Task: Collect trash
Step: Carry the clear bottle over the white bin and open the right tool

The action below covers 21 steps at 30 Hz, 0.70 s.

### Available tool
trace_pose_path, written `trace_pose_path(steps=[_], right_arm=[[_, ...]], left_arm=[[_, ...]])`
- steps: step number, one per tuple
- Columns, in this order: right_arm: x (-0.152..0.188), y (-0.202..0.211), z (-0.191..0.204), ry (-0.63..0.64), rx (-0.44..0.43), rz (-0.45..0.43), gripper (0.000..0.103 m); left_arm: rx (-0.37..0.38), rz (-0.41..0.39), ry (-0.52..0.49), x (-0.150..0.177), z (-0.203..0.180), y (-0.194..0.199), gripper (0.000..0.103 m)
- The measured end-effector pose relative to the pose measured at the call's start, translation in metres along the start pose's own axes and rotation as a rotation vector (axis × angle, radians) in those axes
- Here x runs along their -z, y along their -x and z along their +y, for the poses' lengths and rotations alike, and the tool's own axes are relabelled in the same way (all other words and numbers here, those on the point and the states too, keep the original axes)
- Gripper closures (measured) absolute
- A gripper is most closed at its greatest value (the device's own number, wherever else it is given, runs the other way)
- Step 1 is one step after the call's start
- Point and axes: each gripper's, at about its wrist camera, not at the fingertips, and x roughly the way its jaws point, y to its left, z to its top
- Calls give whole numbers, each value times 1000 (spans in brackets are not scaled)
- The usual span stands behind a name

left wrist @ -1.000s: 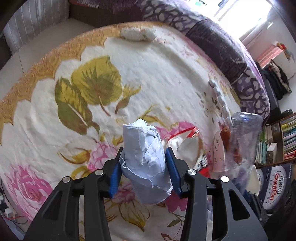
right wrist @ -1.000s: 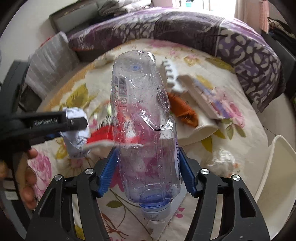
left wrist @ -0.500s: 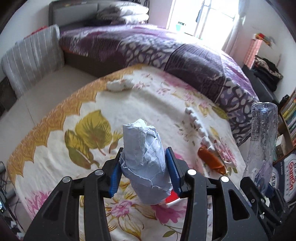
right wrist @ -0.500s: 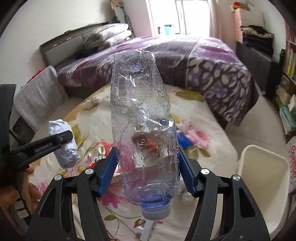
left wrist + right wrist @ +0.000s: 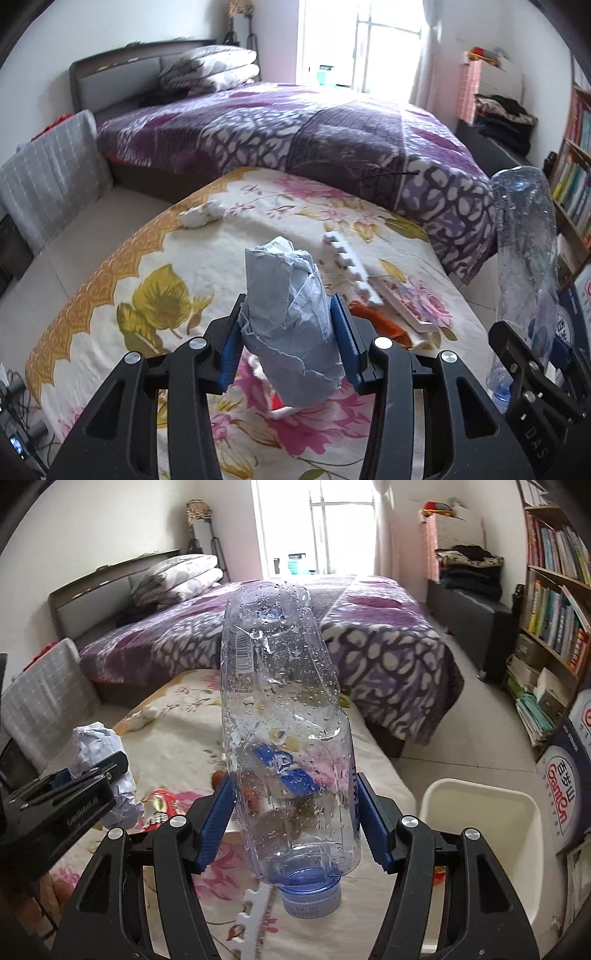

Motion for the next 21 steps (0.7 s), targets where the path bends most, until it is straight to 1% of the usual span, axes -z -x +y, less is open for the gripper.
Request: trace_pose_path(steps=[4, 14, 21], right_arm=[[1, 1, -13, -31, 29, 16, 42], [3, 5, -46, -89, 99, 34, 42], [6, 5, -77, -156, 163, 73, 42]], left_arm=[[25, -11, -37, 1, -19, 3, 58], [80, -14, -92, 6, -57, 5, 58], [114, 7, -114, 12, -76, 2, 58]])
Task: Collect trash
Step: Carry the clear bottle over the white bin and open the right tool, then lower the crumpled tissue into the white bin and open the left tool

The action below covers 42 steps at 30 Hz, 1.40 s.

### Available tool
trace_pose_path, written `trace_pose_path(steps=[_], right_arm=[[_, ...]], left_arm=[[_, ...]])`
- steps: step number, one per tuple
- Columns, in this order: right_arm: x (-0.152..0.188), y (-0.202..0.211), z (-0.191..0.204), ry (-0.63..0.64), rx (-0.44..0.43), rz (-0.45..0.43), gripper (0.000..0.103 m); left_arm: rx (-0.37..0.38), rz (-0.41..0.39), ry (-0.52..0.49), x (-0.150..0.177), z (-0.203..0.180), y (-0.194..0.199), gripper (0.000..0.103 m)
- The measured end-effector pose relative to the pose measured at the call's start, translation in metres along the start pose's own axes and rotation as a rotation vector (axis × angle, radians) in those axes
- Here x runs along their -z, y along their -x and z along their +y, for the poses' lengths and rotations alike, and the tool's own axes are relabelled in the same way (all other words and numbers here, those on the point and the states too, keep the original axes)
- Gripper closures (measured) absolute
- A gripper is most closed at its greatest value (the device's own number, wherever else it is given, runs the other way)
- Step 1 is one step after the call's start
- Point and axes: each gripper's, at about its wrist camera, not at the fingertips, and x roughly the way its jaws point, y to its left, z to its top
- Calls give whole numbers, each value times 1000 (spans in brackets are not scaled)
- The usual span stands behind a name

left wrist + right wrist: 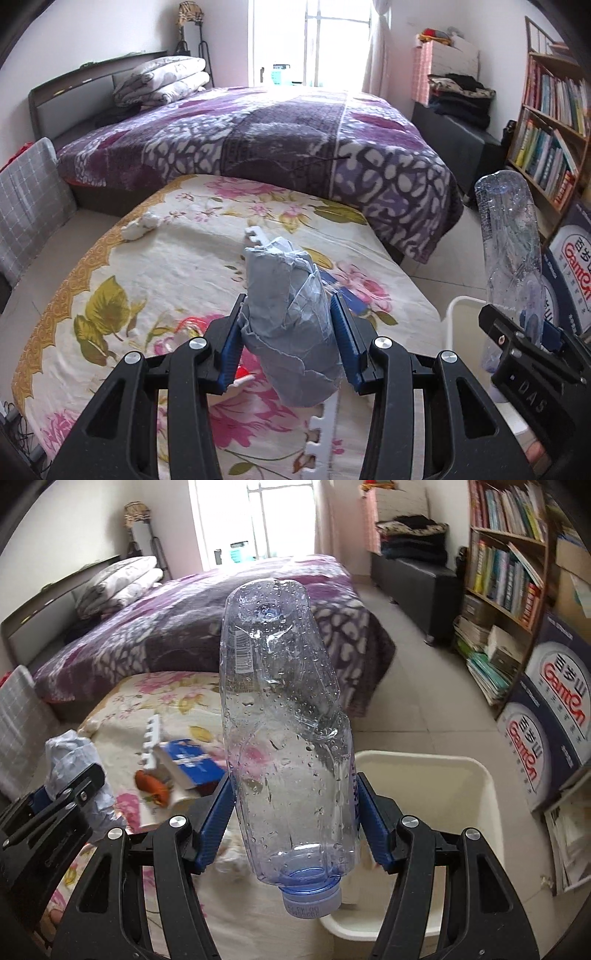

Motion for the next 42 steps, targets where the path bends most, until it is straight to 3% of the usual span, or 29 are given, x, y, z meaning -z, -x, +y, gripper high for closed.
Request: trace_pose_path(steps=[12, 14, 20, 34, 42], right_arm=[[-1, -3, -57, -131, 113, 61, 40], [-2, 0, -68, -157, 135, 50, 30], [-5, 12, -101, -235, 187, 14, 17], [-6, 23, -152, -341, 233, 3, 12], [-3, 28, -178, -380, 250, 7, 12]], left_arm=[[73, 39, -36, 5, -32, -7, 58], [94, 44, -39, 5, -39, -7, 58], [183, 86, -28, 7, -61, -9, 58], [352, 193, -57, 19, -119, -17, 58], [481, 296, -20, 25, -144, -29, 58]])
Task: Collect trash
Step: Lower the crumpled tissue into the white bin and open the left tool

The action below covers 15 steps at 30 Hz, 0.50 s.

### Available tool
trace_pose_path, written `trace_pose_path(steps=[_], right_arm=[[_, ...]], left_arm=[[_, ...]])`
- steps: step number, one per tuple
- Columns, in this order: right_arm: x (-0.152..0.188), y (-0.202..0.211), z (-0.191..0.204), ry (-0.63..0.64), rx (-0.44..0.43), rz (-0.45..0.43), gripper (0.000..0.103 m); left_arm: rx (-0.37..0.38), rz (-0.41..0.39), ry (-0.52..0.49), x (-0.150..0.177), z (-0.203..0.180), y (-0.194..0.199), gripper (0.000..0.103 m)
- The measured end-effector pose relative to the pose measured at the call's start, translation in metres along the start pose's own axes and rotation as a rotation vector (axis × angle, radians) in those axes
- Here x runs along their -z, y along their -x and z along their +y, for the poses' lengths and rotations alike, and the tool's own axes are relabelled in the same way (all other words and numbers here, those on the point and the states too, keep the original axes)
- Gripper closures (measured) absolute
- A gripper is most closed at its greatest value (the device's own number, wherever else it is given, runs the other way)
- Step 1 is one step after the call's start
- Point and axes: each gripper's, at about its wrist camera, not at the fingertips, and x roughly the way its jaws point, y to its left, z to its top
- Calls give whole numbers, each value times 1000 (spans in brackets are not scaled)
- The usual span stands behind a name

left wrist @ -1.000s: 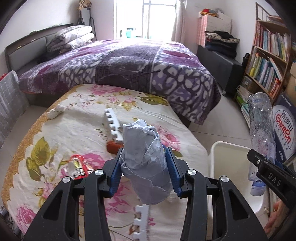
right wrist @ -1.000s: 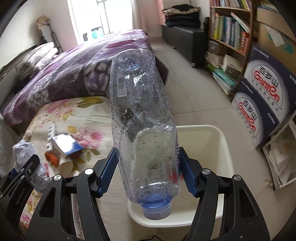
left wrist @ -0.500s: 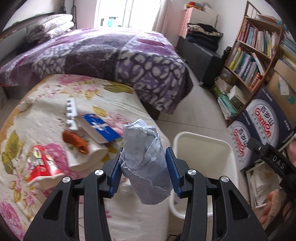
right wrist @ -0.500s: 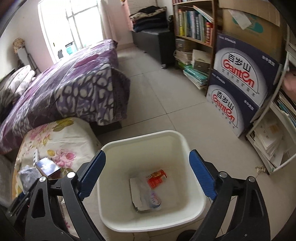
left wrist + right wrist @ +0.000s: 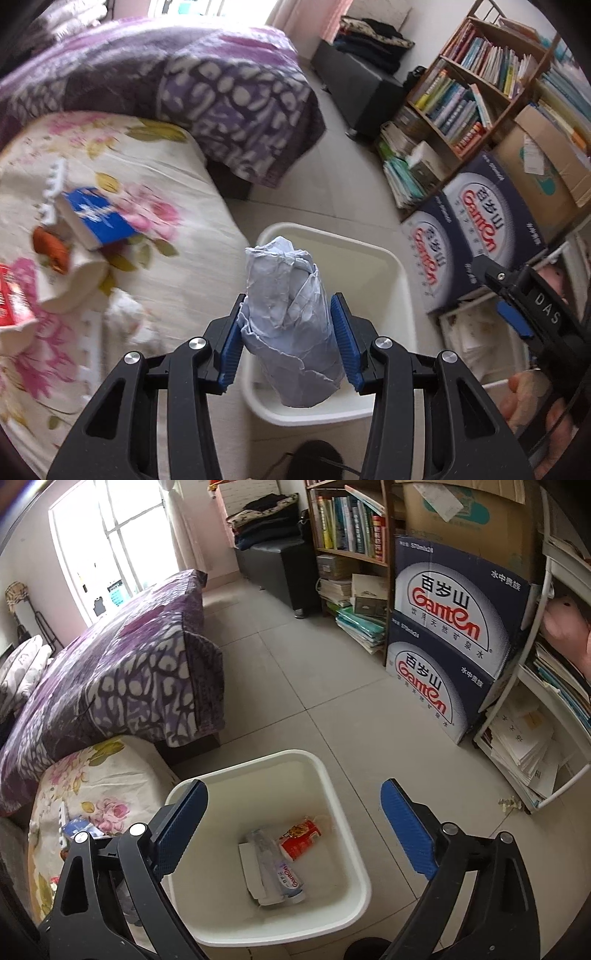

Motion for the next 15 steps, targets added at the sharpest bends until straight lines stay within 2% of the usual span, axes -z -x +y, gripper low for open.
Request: trace_pose_path(steps=[3, 4, 6, 11, 15], right_arm=[[-1, -1, -7, -10, 4, 5, 12], [-1, -1, -9, -13, 5, 6, 12], [-3, -1, -13, -22, 6, 4, 12], [-4, 0, -16, -31, 4, 0, 12], [-4, 0, -13, -20, 5, -2, 12]], left_arm=[[62, 35, 20, 0, -5, -9, 53], [73, 39, 28, 0, -5, -10, 43], [98, 28, 44, 0, -6, -10, 35], [112, 16, 52, -4, -8, -7, 32], [68, 5, 40, -3, -6, -5, 32]])
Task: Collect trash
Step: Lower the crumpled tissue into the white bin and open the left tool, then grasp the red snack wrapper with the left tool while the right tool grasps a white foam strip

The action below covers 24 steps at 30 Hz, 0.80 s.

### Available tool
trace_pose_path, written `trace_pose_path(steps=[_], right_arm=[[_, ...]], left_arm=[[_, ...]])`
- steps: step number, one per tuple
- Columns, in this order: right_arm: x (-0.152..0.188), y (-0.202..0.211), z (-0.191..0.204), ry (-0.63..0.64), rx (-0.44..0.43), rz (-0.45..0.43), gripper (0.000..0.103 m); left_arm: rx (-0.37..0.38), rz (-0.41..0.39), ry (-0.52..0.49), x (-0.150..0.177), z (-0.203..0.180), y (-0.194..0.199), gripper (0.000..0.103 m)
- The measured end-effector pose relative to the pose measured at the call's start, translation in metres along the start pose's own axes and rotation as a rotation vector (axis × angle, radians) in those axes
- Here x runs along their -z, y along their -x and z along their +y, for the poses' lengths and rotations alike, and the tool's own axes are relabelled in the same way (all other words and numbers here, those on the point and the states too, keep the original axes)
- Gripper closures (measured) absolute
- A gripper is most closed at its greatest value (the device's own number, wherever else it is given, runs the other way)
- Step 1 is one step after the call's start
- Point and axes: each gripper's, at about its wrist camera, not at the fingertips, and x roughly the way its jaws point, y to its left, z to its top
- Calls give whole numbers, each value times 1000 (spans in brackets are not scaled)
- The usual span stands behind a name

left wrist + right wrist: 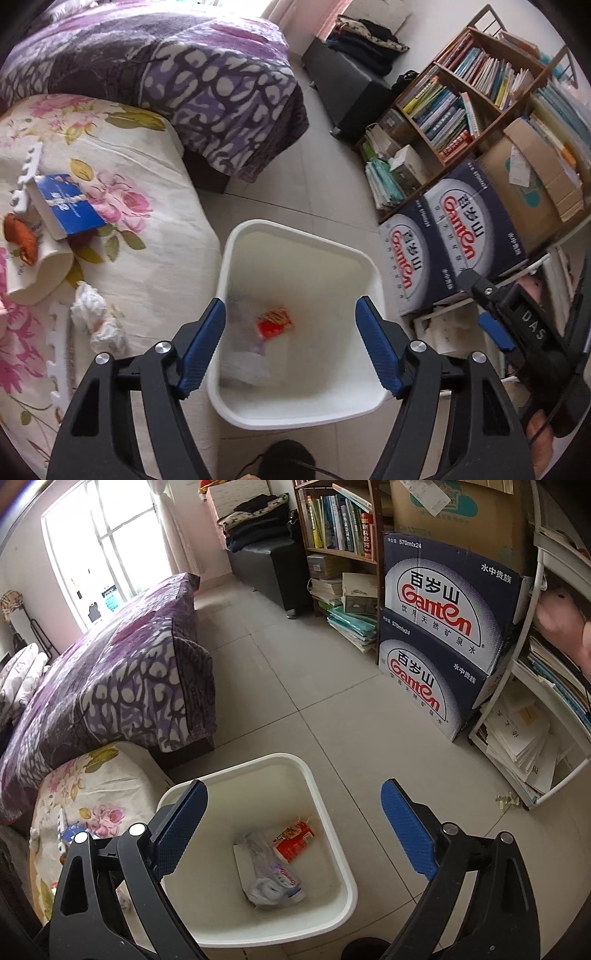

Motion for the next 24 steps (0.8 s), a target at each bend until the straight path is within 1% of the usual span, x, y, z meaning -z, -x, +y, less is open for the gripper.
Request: trace_pose_path(steps=[5, 12, 13, 15, 19, 24], right_arm=[[5, 1, 14, 37, 12, -9, 9], [17, -4, 44, 124, 1, 12, 8], [19, -5, 48, 134, -1, 13, 8], [24, -5, 58, 162, -6, 16, 8], [33, -6, 79, 217, -17, 23, 8], [43, -8, 99, 262, -34, 41, 8]], left_arm=[[-83, -22, -22, 2, 9, 7, 31], [-227, -66, -48, 3, 35, 22, 23], [-252, -70, -49, 4, 40, 24, 21], [-291, -75, -47, 5, 51, 27, 20], [-376, -76, -25, 4, 77, 33, 20], [-506, -92, 9, 3, 111, 47, 18]])
